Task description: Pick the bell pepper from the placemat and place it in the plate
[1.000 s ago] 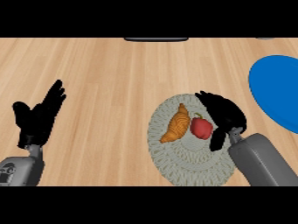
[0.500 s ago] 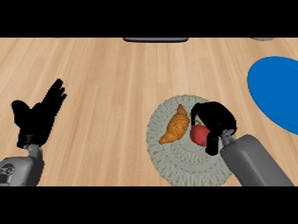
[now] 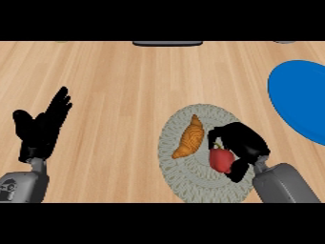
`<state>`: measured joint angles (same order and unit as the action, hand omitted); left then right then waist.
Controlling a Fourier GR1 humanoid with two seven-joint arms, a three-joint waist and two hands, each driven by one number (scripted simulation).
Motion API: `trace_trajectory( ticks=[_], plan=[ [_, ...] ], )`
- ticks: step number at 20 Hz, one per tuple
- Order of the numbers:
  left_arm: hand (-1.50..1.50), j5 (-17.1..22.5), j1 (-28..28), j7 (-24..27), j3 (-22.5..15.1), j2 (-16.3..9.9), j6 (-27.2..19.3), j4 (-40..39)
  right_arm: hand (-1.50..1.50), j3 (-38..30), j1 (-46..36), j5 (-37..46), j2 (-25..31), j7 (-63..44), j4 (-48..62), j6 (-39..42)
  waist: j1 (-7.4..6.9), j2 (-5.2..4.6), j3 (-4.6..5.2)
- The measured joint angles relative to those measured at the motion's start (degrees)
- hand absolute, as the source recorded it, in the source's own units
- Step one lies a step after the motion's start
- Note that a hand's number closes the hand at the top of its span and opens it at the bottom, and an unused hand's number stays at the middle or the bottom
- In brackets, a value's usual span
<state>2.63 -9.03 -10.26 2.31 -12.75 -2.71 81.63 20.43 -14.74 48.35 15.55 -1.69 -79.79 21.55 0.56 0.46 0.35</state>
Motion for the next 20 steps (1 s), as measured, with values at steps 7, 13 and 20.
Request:
trace_trajectory(
  ticks=[7, 13, 20],
  plan=[
    [0.0, 0.77, 0.63, 0.58, 1.49, -0.93, 1.17, -0.54, 1.5, -4.36, 7.25, -0.97, 3.49, 5.74, -14.0, -8.49, 0.48, -0.09, -0.3],
    [0.0, 0.66, 0.79, 0.82, 1.69, -0.72, 1.04, -0.83, 1.5, -13.07, 8.86, -0.81, 2.89, 4.7, -23.57, -19.11, 0.81, -0.11, -0.34],
    [0.0, 0.37, 0.17, 2.45, 1.98, -0.5, 1.87, -2.51, 1.5, -24.41, 8.41, -6.19, 2.54, 1.36, -25.42, -21.66, -0.06, -0.37, -0.34]
  ],
)
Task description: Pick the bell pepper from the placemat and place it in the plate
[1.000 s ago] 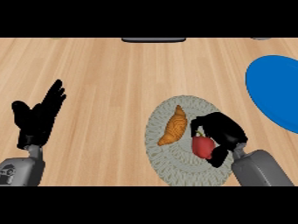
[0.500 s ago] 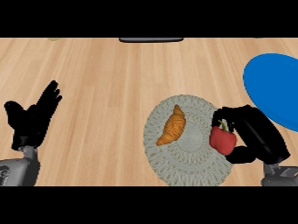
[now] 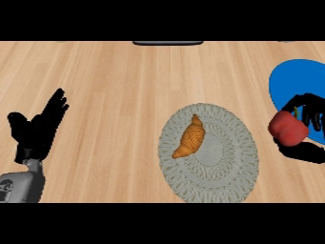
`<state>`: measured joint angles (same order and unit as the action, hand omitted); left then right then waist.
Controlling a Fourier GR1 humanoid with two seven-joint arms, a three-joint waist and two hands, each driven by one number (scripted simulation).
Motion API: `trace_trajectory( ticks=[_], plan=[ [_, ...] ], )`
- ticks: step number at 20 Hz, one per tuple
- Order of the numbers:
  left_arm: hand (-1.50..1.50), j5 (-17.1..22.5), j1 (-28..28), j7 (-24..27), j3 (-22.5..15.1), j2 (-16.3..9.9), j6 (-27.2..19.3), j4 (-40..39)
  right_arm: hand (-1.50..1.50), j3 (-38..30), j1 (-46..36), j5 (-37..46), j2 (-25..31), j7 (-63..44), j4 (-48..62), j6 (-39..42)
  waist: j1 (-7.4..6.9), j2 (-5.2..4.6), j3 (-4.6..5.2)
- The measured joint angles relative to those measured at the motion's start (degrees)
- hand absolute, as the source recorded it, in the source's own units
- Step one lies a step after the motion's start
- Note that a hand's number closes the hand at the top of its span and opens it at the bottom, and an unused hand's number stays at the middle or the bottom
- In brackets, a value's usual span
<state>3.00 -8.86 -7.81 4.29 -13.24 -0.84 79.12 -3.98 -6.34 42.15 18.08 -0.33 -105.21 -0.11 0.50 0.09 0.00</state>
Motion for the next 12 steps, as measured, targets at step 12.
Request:
trace_trajectory(
  ticks=[12],
  plan=[
    [0.0, -1.25, -0.81, -1.76, -0.69, 1.1, -0.02, 1.64, 1.5, -17.05, -12.2, -9.38, 9.39, 9.62, 28.4, -0.22, -1.01, -0.28, -0.04]
  ],
)
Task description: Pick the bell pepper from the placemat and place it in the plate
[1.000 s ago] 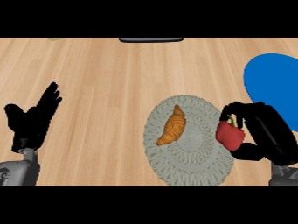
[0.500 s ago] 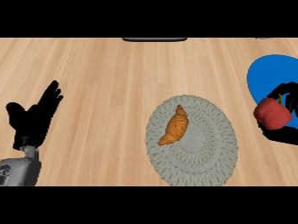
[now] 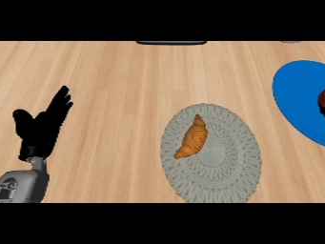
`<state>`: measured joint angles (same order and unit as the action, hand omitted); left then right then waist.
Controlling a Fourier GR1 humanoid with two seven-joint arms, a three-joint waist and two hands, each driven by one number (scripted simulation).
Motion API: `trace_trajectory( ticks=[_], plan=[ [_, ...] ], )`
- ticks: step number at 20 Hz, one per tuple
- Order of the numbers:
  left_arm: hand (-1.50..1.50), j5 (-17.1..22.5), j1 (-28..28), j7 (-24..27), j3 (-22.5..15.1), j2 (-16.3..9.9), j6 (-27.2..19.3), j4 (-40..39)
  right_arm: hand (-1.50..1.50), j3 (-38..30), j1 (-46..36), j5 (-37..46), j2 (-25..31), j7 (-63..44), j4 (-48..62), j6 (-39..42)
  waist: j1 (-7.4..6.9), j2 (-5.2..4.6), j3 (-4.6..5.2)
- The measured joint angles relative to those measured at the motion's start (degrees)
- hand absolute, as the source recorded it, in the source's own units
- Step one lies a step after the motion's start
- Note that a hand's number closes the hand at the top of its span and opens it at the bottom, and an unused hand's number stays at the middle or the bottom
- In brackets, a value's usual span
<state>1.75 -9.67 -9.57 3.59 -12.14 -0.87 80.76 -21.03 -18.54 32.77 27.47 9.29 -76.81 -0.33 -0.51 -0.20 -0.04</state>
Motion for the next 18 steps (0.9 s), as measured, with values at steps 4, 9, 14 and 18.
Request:
trace_trajectory(
  ticks=[4, 9, 14, 18],
  plan=[
    [0.0, 0.11, -0.48, -1.14, 0.01, 0.13, 0.26, 0.92, 1.5, -1.56, -3.53, 1.37, 3.88, 6.79, 13.09, -2.11, -0.25, -0.06, -0.01],
    [0.0, 0.12, 0.23, -1.1, -0.33, 0.41, 0.89, 1.59, 1.5, -0.86, -7.94, 3.42, 7.48, 11.39, 27.35, -0.59, -0.79, -0.21, -0.05],
    [0.0, 0.18, -0.01, -1.37, -0.21, 0.32, 1.21, 2.04, -1.5, -1.14, -12.54, 2.87, 11.29, 16.95, 40.61, 5.27, -1.26, -0.39, -0.11],
    [0.0, -0.05, -1.5, -1.12, 0.56, -0.09, 1.2, 0.57, -1.5, -1.88, -15.66, 2.6, 12.92, 24.9, 47.75, 4.88, -1.12, -0.43, -0.12]
  ],
)
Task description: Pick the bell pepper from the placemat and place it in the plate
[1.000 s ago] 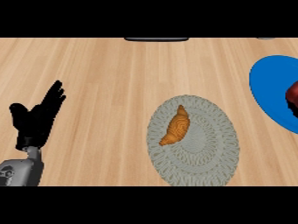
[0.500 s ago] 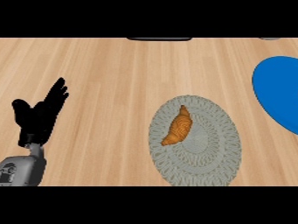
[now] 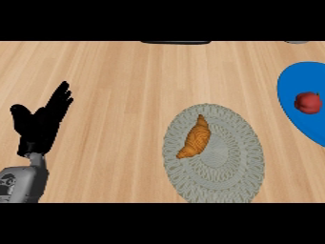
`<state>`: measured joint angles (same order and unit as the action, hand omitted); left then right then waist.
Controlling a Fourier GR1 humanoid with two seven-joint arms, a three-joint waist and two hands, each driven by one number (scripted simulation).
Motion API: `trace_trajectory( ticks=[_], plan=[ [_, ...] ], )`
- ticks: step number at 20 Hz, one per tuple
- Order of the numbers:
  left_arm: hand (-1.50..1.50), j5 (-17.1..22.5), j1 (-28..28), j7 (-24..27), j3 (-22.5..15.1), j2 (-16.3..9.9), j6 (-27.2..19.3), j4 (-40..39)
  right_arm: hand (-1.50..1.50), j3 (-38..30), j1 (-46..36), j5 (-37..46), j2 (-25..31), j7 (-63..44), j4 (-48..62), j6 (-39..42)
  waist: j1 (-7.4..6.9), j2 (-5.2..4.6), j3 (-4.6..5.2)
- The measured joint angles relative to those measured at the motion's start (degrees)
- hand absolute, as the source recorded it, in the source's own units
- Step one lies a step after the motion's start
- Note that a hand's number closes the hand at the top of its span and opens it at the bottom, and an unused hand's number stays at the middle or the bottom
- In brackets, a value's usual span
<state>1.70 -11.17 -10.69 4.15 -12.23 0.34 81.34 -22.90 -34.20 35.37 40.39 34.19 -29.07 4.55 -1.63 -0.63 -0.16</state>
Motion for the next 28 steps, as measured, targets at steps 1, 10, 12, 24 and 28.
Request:
trace_trajectory(
  ticks=[1, 10, 12, 24, 28],
  plan=[
    [0.0, -0.04, 0.23, 0.21, 0.06, 0.0, 0.04, -0.09, -1.5, -0.58, -0.39, -0.57, -0.08, 2.03, 0.73, -0.62, 0.03, 0.01, -0.01],
    [0.0, -0.62, 1.88, 0.11, 0.0, 0.65, -0.67, 0.66, -1.5, -7.75, -4.1, -12.19, 0.65, 12.01, 1.34, 11.7, 1.19, 0.61, 0.1],
    [0.0, -0.37, 1.6, -0.3, 0.27, 0.43, -0.46, 0.87, -1.5, -9.4, -4.8, -14.78, 1.21, 9.27, 2.59, 15.23, 1.35, 0.66, 0.14],
    [0.0, -0.29, 1.88, 0.16, 0.62, 0.58, 0.25, 0.96, -1.5, -12.09, -4.12, -22.52, 7.67, -0.65, 9.06, 28.89, 0.81, 0.33, 0.05],
    [0.0, -0.48, 2.01, 0.24, 0.62, 0.74, 0.19, 1.36, -1.5, -11.84, -3.17, -23.23, 9.04, 0.4, 9.99, 28.65, 0.5, 0.17, 0.0]
  ],
)
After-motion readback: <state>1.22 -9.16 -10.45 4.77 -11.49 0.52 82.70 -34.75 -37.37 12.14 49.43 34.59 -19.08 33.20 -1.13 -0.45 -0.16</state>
